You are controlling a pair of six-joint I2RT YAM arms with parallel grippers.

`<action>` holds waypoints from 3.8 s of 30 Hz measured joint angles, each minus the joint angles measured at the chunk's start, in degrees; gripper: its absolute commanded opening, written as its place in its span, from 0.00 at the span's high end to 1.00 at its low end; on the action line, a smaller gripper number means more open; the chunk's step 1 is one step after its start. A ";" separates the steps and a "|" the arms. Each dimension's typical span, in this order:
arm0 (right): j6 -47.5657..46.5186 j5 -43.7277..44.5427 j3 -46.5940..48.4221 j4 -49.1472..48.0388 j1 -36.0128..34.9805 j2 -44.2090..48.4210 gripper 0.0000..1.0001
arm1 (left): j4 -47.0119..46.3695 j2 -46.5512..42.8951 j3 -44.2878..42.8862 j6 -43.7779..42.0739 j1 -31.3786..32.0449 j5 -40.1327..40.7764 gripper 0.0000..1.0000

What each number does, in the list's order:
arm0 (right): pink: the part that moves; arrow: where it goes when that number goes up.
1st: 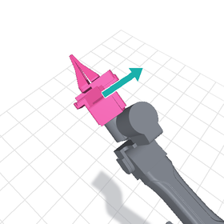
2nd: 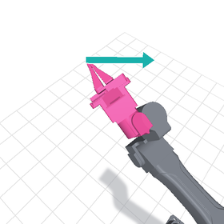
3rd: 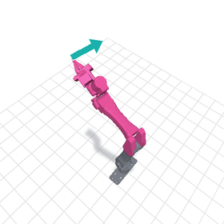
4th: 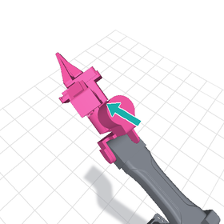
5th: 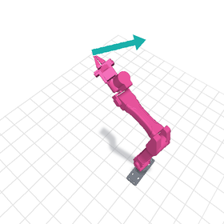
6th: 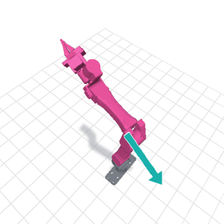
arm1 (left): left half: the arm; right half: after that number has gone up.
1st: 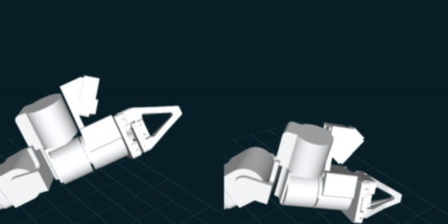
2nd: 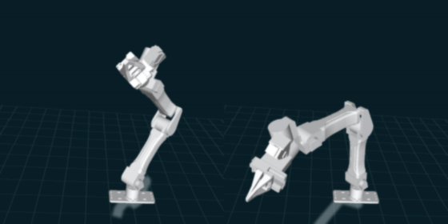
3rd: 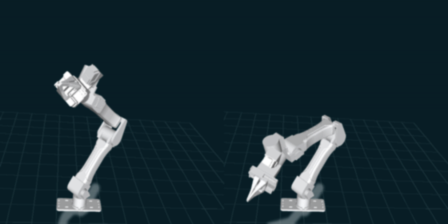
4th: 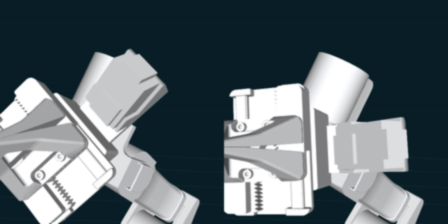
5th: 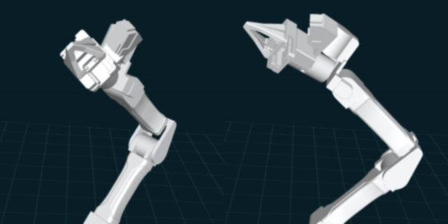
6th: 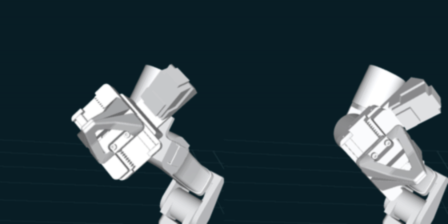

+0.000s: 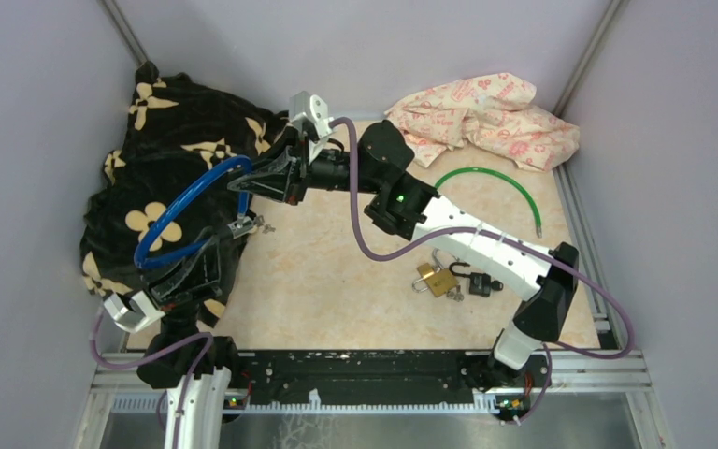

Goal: Lock with the key
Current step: Lock the lock.

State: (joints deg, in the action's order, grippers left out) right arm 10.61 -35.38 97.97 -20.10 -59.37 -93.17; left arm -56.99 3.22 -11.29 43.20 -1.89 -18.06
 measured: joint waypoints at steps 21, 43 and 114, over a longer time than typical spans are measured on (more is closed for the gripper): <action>0.13 0.46 0.72 -1.14 -0.04 -2.73 1.00 | 0.39 -0.02 0.63 0.96 -0.90 0.04 1.00; 8.55 -10.25 -1.66 -3.93 0.26 -6.86 0.02 | 0.39 -0.17 0.94 0.26 -2.14 3.23 1.00; -10.45 -16.96 2.91 14.19 0.68 -10.97 0.32 | 3.43 0.94 0.94 12.17 -4.39 0.96 1.00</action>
State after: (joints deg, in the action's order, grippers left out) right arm 0.16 -52.34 100.88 -5.91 -58.70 -104.14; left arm -53.56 4.16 -10.35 55.37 -6.28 -17.10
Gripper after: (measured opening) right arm 0.679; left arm 0.260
